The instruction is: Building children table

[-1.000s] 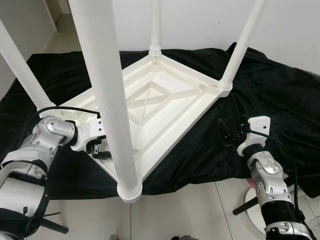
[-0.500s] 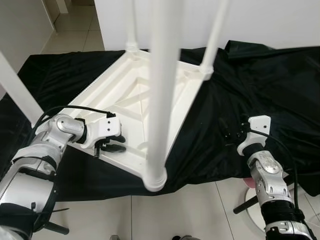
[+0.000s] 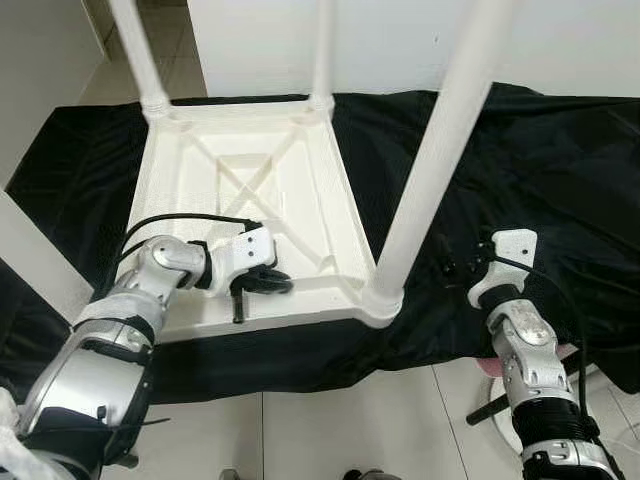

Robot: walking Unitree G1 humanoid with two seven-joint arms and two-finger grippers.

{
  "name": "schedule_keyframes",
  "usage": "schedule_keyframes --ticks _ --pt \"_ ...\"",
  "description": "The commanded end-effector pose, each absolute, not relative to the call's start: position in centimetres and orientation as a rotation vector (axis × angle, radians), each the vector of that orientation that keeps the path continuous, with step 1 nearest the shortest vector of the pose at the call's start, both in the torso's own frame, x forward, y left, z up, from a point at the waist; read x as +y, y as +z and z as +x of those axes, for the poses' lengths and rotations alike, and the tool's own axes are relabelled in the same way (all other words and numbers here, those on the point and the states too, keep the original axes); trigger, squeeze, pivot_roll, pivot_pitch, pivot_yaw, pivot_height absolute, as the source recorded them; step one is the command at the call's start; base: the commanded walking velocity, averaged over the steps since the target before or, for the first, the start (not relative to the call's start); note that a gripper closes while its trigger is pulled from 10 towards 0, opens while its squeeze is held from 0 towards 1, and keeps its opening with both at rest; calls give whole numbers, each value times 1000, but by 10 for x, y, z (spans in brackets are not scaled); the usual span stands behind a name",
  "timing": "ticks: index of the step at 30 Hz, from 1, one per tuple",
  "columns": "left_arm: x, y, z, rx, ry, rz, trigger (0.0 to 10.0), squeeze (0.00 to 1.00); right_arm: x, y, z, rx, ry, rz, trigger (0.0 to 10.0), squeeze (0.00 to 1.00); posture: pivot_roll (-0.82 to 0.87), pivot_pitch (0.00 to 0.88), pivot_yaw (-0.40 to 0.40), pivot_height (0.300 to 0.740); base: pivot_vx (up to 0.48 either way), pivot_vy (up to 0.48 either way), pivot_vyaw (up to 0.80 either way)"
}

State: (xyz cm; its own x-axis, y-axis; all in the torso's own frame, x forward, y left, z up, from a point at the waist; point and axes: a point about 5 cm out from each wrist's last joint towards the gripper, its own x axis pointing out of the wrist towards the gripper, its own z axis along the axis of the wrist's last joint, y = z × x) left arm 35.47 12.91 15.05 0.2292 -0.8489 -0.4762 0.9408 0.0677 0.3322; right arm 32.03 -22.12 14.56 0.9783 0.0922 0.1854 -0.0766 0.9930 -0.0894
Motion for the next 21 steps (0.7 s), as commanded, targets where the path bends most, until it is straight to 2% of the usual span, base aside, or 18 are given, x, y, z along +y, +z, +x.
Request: schedule_keyframes --ticks 1,4,5,6,7,8,12,13,15,16,21 --pt "123 144 358 122 -1205 613 10000 0 -223 144 319 -191 70 -71 10000 0 -81 91 30 740 0 0 0" --pt "114 146 358 95 -1207 567 10000 0 -223 143 319 -190 61 -65 10000 0 -82 89 36 740 0 0 0" --pt "110 147 358 81 -1201 531 10000 224 -224 142 319 -190 53 -58 10000 0 -84 88 38 740 0 0 0" --pt "108 148 359 73 -1193 500 10000 827 -224 142 319 -191 47 -53 10000 0 -84 89 40 740 0 0 0" --pt "107 148 359 68 -1187 480 10000 827 -224 142 318 -191 43 -49 10000 0 -84 89 40 740 0 0 0" --pt "105 152 359 41 -1181 437 10000 1000 -224 141 318 -192 36 -42 10000 0 -85 88 40 740 0 0 0" --pt "105 162 361 -26 -1129 384 10000 1000 -221 138 315 -190 22 -19 10000 0 -79 88 34 740 0 0 0" --pt "106 163 361 -35 -1115 380 10000 780 -221 138 315 -189 19 -16 10000 0 -79 88 34 740 0 0 0" --pt "107 165 361 -49 -1106 371 10000 780 -221 137 315 -189 16 -13 10000 0 -78 90 31 740 0 0 0" --pt "109 169 362 -66 -1086 349 10000 0 -221 137 314 -189 14 -9 10000 0 -77 91 29 740 0 0 0" --pt "115 177 365 -94 -1030 283 10000 0 -221 136 313 -193 13 4 10000 0 -72 92 23 740 0 0 0"
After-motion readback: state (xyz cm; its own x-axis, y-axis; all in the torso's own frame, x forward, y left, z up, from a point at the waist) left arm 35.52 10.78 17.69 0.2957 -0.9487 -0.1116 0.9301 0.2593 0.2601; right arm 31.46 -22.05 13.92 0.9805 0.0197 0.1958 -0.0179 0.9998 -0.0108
